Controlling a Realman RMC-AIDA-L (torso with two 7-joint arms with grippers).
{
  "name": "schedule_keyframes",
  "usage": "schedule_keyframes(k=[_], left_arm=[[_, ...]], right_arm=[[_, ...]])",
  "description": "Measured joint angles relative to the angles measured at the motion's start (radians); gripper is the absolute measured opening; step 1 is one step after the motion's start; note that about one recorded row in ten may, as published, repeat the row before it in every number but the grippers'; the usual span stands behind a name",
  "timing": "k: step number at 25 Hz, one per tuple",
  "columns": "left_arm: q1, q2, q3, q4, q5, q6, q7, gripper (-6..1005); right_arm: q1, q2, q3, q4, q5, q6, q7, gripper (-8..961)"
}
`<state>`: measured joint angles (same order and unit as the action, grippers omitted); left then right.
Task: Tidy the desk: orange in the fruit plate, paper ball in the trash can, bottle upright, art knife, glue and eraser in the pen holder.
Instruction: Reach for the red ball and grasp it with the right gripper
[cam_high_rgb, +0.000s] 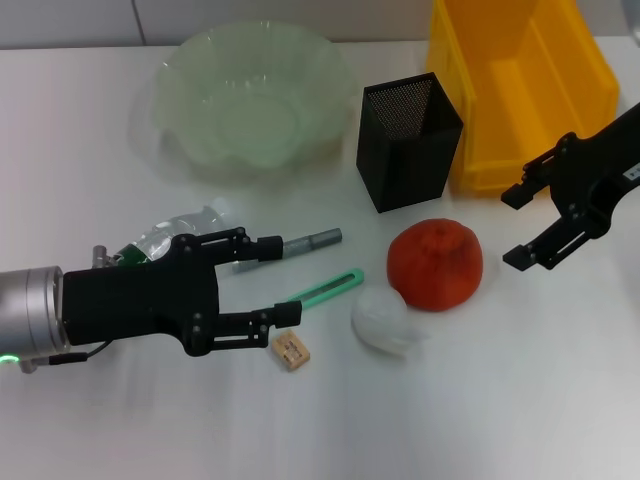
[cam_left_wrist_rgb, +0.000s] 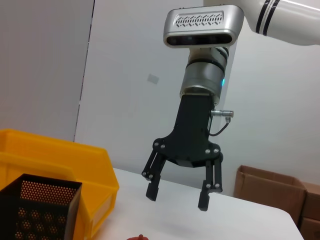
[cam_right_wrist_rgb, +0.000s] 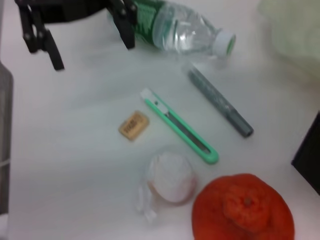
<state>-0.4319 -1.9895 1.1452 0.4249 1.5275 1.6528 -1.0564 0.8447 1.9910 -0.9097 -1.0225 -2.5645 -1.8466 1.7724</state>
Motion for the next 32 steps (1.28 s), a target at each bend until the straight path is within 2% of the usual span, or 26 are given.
schedule_keyframes(k=[4,10,16,27,31,32], left_arm=[[-0.001,-0.001,0.000,0.000,-0.002,0.000,0.001,725],[0.004,0.000,0.001,0.000,0.001,0.000,0.000,722],[0.007,0.002,0.001,0.000,-0.002,0.000,0.000,719],[0.007,0.004,-0.003,0.000,-0.002,0.001,0.001,714],[0.008,0.005,-0.008,0.000,0.001,0.001,0.003,712],[0.019,0.014,-0.022,0.000,0.003,-0.002,0.006,711]], right_arm=[[0.003,0.017,-0.029,-0.030,-0.021,0.023,0.000,825],[0.005,0.031,-0.105,-0.038,-0.025,0.066,-0.002,825],[0.007,0.041,-0.114,-0.040,-0.031,0.087,-0.007,826],[0.003,0.046,-0.117,-0.034,-0.033,0.108,-0.017,826],[-0.001,0.057,-0.118,-0.020,-0.033,0.128,-0.035,826],[-0.001,0.061,-0.118,-0.015,-0.033,0.136,-0.040,826]])
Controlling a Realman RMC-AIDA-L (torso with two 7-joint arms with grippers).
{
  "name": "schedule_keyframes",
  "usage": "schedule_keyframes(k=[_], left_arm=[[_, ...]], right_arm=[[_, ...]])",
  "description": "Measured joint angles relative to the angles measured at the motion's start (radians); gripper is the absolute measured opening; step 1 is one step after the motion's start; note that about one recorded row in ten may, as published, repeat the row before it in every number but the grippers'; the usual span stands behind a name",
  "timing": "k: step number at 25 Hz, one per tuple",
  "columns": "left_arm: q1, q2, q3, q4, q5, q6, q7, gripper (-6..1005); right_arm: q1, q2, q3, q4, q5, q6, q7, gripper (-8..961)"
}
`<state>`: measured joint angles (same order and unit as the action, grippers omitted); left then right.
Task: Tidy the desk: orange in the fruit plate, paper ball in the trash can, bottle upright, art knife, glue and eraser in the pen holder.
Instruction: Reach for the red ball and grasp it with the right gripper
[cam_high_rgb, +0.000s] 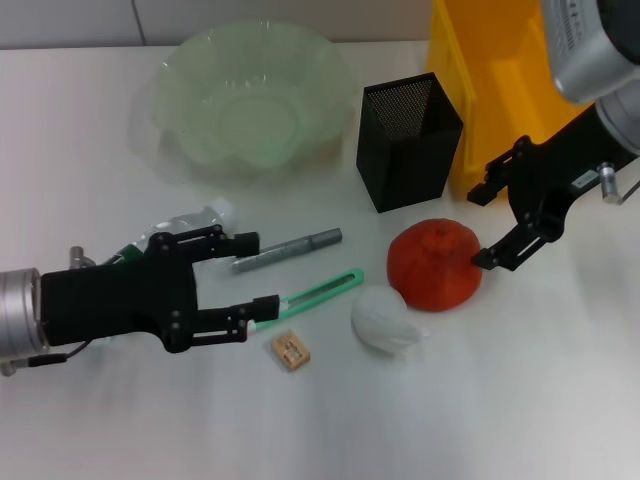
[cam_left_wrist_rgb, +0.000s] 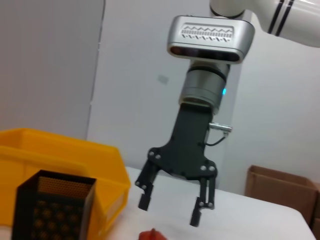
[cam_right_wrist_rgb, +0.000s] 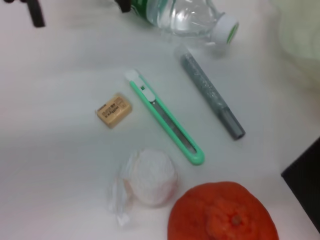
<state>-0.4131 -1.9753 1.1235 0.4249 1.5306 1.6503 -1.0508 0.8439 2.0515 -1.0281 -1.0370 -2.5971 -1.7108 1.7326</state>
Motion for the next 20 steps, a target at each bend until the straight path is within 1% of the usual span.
schedule_keyframes(k=[1,2,4,10,18,20], left_arm=[[0.006,0.006,-0.003,0.000,0.000,-0.004,0.001,711],[0.006,0.006,-0.003,0.000,0.000,-0.004,0.001,710],[0.018,0.015,-0.007,0.000,0.000,-0.014,0.001,709],[0.024,0.017,-0.010,0.000,0.000,-0.017,0.002,706],[0.026,0.017,-0.010,0.000,0.000,-0.017,0.002,702],[0.026,0.016,-0.010,0.000,0.000,-0.017,0.002,701]], right_arm=[[0.000,0.003,0.000,0.006,0.000,0.007,-0.004,826],[0.000,0.005,0.000,0.014,0.000,0.015,-0.010,826],[0.000,0.011,0.000,0.034,0.000,0.034,-0.021,826],[-0.002,0.022,-0.001,0.114,0.000,0.126,-0.058,825],[0.004,0.027,-0.014,0.243,0.008,0.263,-0.107,826],[0.005,0.027,-0.019,0.252,0.008,0.272,-0.108,826]])
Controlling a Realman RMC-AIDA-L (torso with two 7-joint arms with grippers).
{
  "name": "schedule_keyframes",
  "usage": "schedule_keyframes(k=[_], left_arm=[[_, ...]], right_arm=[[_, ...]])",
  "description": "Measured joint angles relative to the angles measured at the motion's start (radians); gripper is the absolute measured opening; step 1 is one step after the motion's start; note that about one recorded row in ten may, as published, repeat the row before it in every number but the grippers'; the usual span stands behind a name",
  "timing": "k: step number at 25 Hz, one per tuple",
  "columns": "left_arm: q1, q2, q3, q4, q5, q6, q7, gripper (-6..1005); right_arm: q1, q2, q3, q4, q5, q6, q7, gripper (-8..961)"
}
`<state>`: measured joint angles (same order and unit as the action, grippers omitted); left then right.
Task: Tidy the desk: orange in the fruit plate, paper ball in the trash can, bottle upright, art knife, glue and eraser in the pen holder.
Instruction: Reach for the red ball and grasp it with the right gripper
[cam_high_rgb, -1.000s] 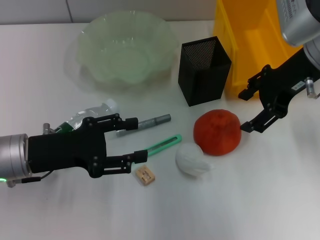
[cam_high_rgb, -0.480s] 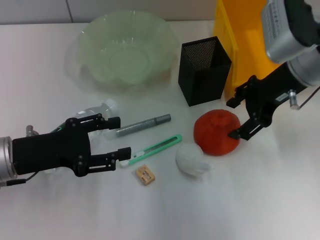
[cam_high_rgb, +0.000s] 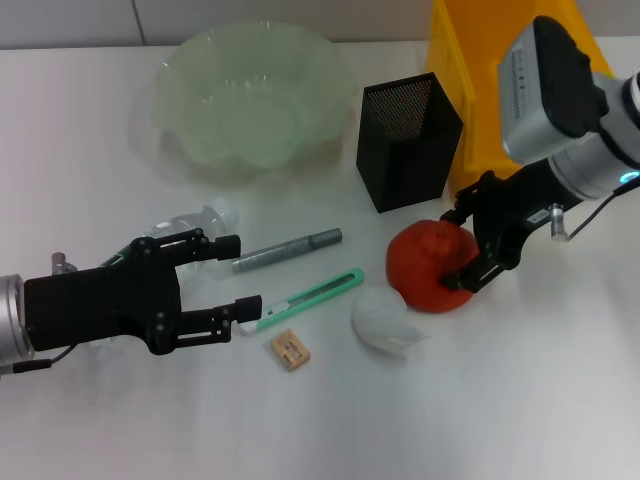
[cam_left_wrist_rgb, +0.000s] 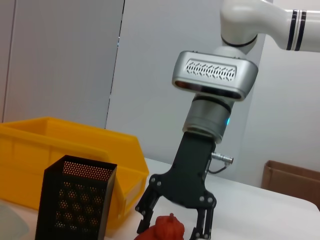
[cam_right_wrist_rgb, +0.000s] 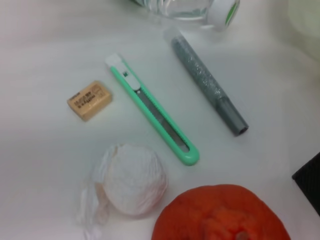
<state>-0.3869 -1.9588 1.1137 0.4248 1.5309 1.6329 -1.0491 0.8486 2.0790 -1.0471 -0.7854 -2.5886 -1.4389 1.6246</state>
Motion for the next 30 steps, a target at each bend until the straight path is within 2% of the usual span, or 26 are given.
schedule_keyframes(k=[13,24,27,30], left_arm=[[0.000,0.000,0.000,0.000,0.000,0.001,0.001,695],[0.000,0.000,0.000,0.001,0.000,0.006,0.002,689],[0.000,0.000,0.000,0.002,0.000,0.006,0.002,688],[0.000,0.000,0.000,0.003,0.000,0.007,0.002,686]], right_arm=[[-0.004,0.001,-0.005,0.007,0.002,0.007,-0.001,825],[-0.018,0.001,0.003,-0.008,0.021,0.009,-0.005,731],[-0.019,0.001,0.002,-0.009,0.027,0.009,-0.011,534],[-0.019,0.001,0.002,-0.009,0.028,0.009,-0.011,430]])
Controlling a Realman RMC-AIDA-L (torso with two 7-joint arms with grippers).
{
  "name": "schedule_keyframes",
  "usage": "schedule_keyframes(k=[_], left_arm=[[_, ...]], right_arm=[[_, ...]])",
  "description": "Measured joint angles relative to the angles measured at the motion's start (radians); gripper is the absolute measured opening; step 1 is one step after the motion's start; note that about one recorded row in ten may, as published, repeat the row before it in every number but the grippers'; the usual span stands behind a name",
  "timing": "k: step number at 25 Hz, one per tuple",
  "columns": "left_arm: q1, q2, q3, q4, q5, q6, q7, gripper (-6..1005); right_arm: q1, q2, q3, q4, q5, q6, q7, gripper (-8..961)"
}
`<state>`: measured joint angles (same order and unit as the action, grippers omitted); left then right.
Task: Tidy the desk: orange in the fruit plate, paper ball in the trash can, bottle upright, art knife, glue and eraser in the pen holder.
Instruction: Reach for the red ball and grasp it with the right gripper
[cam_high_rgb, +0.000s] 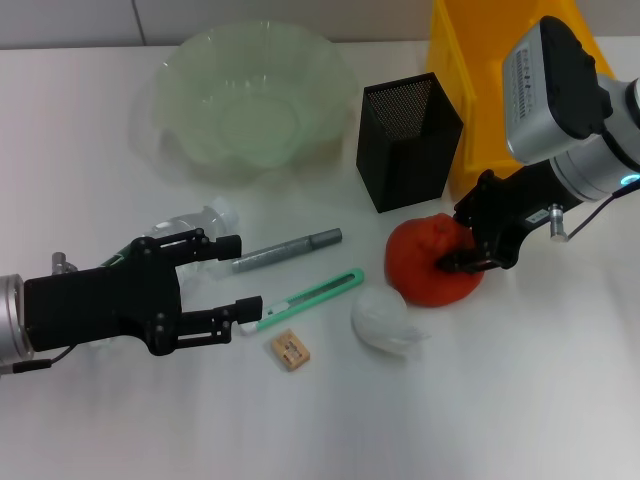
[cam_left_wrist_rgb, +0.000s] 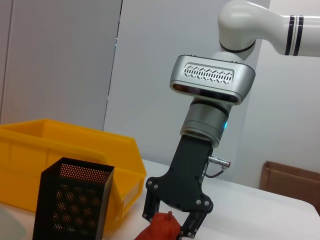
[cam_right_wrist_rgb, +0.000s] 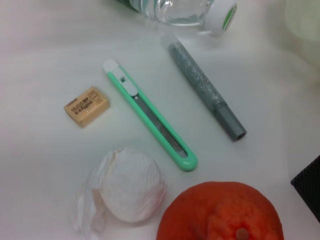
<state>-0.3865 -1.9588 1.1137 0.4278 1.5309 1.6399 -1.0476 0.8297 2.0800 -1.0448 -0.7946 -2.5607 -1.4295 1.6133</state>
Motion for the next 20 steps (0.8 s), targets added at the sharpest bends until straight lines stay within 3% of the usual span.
schedule_keyframes(k=[2,20], left_arm=[[0.000,0.000,0.000,0.000,0.000,0.000,0.000,685],[0.000,0.000,0.000,0.002,0.000,0.001,0.000,676]], right_arm=[[0.000,0.000,0.001,0.000,0.003,0.000,0.000,361],[-0.020,0.000,-0.008,-0.020,0.011,0.000,-0.001,241]])
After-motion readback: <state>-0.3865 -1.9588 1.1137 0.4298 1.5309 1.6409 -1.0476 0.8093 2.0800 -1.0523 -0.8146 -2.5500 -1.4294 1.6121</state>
